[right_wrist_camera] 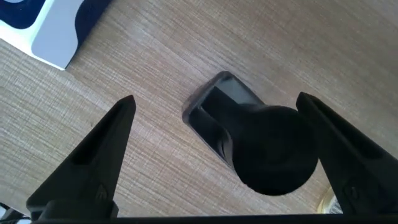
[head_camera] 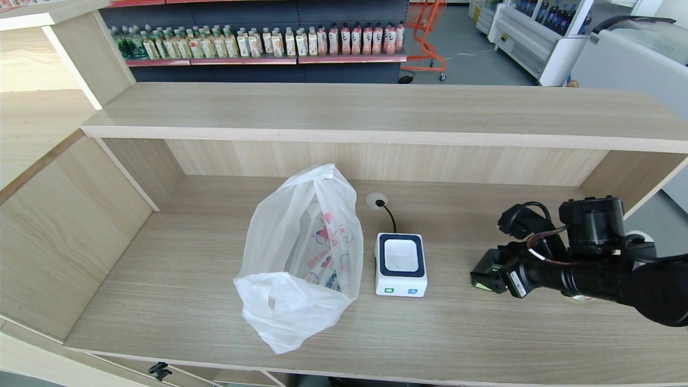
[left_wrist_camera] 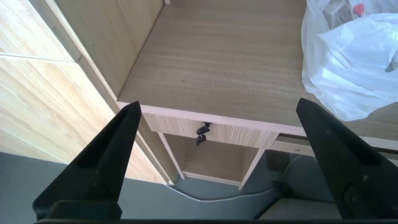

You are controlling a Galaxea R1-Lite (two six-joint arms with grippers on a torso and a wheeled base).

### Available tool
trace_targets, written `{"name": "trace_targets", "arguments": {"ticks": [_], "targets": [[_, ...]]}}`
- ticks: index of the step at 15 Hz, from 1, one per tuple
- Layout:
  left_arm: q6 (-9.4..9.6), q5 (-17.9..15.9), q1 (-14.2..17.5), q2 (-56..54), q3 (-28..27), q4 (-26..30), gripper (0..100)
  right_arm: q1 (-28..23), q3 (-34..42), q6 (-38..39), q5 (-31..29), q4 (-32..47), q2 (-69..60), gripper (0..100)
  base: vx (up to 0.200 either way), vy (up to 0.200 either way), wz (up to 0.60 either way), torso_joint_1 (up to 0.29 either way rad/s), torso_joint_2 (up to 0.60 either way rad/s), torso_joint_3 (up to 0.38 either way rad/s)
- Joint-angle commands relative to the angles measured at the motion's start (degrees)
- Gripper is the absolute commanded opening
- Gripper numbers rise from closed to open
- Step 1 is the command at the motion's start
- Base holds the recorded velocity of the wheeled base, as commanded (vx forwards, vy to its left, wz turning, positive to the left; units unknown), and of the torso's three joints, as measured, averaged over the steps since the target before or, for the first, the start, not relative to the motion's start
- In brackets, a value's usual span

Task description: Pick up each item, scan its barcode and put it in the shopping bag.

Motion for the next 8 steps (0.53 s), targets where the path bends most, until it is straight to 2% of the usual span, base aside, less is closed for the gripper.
{"name": "trace_targets", "arguments": {"ticks": [1, 6, 7, 8], "targets": [[0.00, 0.03, 0.01, 0.00, 0.00, 0.01, 100, 0.68, -0.13, -0.03, -0.01, -1.04, 2.63, 100, 0.000, 0.000, 0.00, 0.000, 0.00, 0.000], [0.00, 0.03, 0.01, 0.00, 0.00, 0.01, 100, 0.86, -0.57, -0.03, 0.16, -3.68, 5.44, 100, 0.000, 0.000, 0.00, 0.000, 0.00, 0.000], [0.00, 0.03, 0.01, 0.09, 0.00, 0.01, 100, 1.30, -0.57, 0.06, 1.13, -3.94, 5.44, 0, 0.000, 0.000, 0.00, 0.000, 0.00, 0.000], [0.00, 0.03, 0.01, 0.00, 0.00, 0.01, 100, 1.47, -0.49, 0.06, 1.57, -4.03, 5.36, 0, 0.000, 0.000, 0.00, 0.000, 0.00, 0.000]]}}
